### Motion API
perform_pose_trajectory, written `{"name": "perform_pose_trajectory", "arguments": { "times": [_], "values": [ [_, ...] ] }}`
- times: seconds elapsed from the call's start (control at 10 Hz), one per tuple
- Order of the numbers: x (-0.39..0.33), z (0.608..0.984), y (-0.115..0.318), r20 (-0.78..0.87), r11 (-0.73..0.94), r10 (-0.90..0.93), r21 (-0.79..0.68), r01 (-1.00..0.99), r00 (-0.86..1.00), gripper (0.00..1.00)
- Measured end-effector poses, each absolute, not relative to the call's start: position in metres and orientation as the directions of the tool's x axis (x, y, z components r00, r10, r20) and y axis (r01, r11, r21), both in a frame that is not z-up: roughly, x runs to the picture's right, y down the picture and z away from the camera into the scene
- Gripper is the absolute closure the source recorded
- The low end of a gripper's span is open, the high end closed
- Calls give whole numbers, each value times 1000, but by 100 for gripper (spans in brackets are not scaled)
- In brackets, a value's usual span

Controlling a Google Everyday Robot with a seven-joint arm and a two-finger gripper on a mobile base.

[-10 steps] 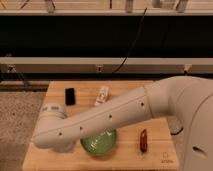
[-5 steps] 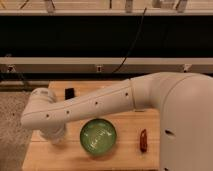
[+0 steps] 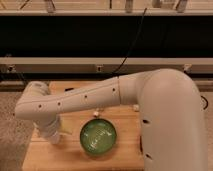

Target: Pick up the ceramic cup

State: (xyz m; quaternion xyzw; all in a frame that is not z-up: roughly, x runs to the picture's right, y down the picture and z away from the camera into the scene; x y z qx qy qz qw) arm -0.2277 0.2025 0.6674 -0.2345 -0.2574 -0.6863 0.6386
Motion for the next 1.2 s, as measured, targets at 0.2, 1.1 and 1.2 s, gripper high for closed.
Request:
{"name": "perform_pose_trajectory", "arguments": {
  "times": [0.2,1.1,1.2],
  "values": [
    [-229,682,201,659,-52,-749,49,997,-71,20],
    [-237,723,223,685,-41,-725,50,998,-64,59],
    [-240,722,225,686,-36,-724,61,997,-68,70]
  ]
}}
